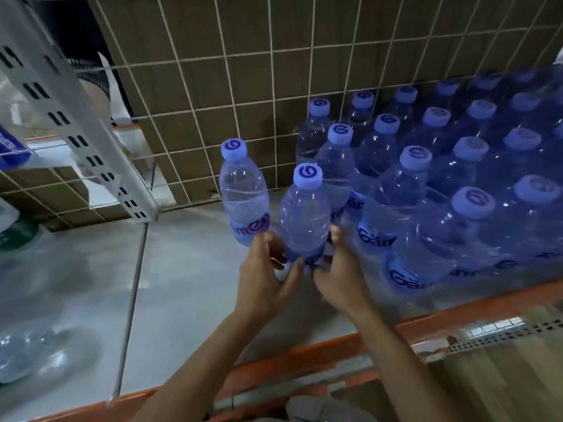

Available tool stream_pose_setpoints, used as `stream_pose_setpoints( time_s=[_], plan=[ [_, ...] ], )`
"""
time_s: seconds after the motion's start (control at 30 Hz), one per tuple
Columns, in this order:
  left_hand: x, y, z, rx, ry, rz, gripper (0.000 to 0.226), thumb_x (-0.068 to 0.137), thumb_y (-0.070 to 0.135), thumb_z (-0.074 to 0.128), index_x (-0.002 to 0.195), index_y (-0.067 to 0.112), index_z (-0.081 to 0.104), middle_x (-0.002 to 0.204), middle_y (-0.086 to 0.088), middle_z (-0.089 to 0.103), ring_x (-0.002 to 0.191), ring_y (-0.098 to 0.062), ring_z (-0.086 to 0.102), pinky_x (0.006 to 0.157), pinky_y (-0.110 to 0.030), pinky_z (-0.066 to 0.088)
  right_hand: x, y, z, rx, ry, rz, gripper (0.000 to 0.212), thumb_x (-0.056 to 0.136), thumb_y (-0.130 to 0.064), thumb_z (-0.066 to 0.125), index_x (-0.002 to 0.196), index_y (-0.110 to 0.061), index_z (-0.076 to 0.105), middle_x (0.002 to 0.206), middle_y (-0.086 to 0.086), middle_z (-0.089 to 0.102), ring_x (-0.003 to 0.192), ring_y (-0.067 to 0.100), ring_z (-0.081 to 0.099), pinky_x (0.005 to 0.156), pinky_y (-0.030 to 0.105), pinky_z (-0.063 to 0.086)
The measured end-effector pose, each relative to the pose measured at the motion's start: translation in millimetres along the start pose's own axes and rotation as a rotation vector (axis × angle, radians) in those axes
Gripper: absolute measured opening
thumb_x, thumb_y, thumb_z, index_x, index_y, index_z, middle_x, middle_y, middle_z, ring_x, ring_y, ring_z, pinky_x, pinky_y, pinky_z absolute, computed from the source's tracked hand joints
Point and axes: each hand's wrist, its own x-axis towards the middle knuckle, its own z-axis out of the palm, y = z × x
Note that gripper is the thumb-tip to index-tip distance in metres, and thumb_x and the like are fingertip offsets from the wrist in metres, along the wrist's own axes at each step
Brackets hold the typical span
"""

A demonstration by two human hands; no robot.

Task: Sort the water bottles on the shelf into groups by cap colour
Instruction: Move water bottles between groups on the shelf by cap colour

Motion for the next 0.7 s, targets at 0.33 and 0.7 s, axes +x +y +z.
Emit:
stream_pose_setpoints(
  time_s=[0.33,0.7],
  plan=[
    [17,11,23,-0.016,-0.113,-0.068,0.066,0.066,0.028,0.083,0.122,0.011,0.053,0.111,0.001,0.053,0.098,-0.014,0.063,0.085,-0.026,0.055,-26,7,-22,-0.232,0.159,0.012,0.061,0.08,-0.006,0.068,0.134,-0.009,0.041,0.133,0.009,0.045,0.126,0.024,0.043,0.105,0.033,0.037],
    [15,25,58,-0.076,-0.051,-0.119,0.07,0.07,0.024,0.081,0.13,0.012,0.048,0.118,-0.001,0.055,0.105,-0.011,0.057,0.089,-0.018,0.05,-41,-11,-36,-0.203,0.245,-0.119,0.042,0.082,-0.002,0.063,0.12,-0.01,0.045,0.114,0.0,0.048,0.097,0.002,0.053,0.087,0.009,0.045]
  ],
)
